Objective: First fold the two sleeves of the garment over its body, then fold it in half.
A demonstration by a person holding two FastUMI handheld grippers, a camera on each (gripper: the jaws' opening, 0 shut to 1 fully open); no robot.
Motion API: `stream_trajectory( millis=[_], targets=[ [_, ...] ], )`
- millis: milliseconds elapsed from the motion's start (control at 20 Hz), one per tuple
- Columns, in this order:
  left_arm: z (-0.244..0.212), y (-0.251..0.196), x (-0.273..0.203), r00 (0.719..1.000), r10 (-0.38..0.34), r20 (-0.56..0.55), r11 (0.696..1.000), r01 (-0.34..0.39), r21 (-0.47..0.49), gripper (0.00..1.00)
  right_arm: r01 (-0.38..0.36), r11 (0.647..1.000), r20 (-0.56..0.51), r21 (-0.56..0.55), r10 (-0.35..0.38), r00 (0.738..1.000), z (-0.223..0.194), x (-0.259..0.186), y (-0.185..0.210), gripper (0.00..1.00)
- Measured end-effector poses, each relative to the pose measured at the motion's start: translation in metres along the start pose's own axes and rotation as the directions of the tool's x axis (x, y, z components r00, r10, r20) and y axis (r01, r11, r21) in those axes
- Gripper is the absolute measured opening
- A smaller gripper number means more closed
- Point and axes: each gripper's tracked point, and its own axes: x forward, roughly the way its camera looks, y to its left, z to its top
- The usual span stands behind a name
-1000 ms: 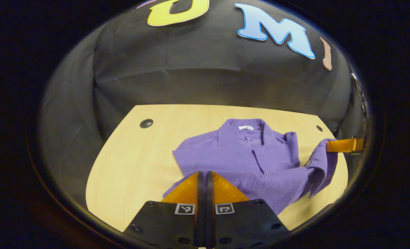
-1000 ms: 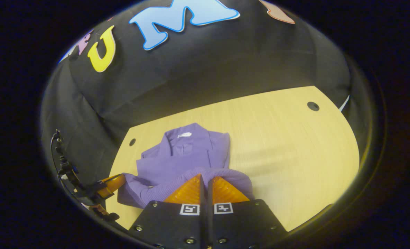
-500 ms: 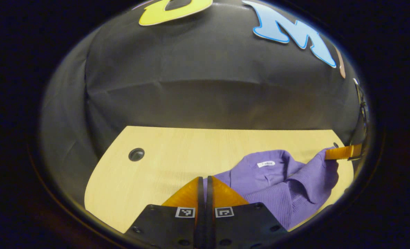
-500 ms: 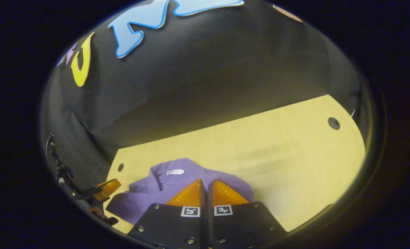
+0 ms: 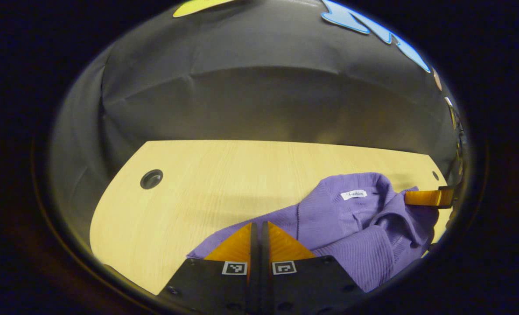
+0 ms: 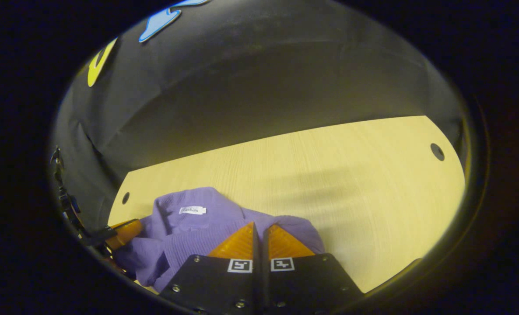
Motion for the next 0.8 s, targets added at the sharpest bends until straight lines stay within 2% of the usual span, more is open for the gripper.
stream_trajectory(
  millis=[200, 250, 400, 450, 550, 600, 650, 700, 800],
  targets=[
    [0.0, -0.002, -0.003, 1.0, 0.01, -0.014, 1.0, -0.009, 0.012, 0.06, -0.014, 0.999, -0.014, 0.037, 0.015, 1.0, 0.0, -0.013, -0.002, 0.05],
    [-0.002, -0.005, -0.007, 1.0, 0.0, -0.028, 1.0, 0.0, 0.016, 0.07, -0.039, 0.997, -0.009, 0.069, 0.04, 0.999, 0.002, -0.018, 0.003, 0.14],
    [0.003, -0.024, -0.029, 0.997, -0.063, -0.039, 0.998, 0.063, -0.009, 0.07, -0.023, 0.998, 0.023, 0.05, 0.022, 0.999, 0.009, -0.031, 0.005, 0.74],
    [0.009, -0.029, -0.038, 0.997, -0.075, -0.021, 0.997, 0.074, -0.015, 0.17, -0.02, 0.999, 0.036, 0.027, 0.019, 0.999, 0.012, -0.041, 0.009, 0.72],
    [0.023, -0.037, -0.059, 0.996, -0.089, 0.016, 0.996, 0.089, -0.011, 0.48, -0.033, 0.999, 0.061, 0.013, 0.032, 0.998, 0.019, -0.063, 0.019, 0.78],
    [0.032, -0.043, -0.079, 0.995, -0.096, 0.038, 0.995, 0.096, -0.003, 0.54, -0.043, 0.999, 0.091, 0.009, 0.042, 0.995, 0.026, -0.089, 0.025, 0.72],
    [0.04, -0.047, -0.095, 0.993, -0.102, 0.058, 0.995, 0.102, 0.003, 0.54, -0.046, 0.999, 0.107, 0.006, 0.045, 0.993, 0.028, -0.101, 0.028, 0.72],
    [0.046, -0.05, -0.109, 0.991, -0.107, 0.076, 0.994, 0.107, 0.006, 0.54, -0.049, 0.999, 0.123, 0.001, 0.048, 0.991, 0.031, -0.117, 0.031, 0.78],
    [0.06, -0.056, -0.142, 0.985, -0.122, 0.119, 0.993, 0.121, 0.014, 0.51, -0.056, 0.998, 0.164, -0.011, 0.057, 0.985, 0.037, -0.153, 0.039, 0.78]
  ],
)
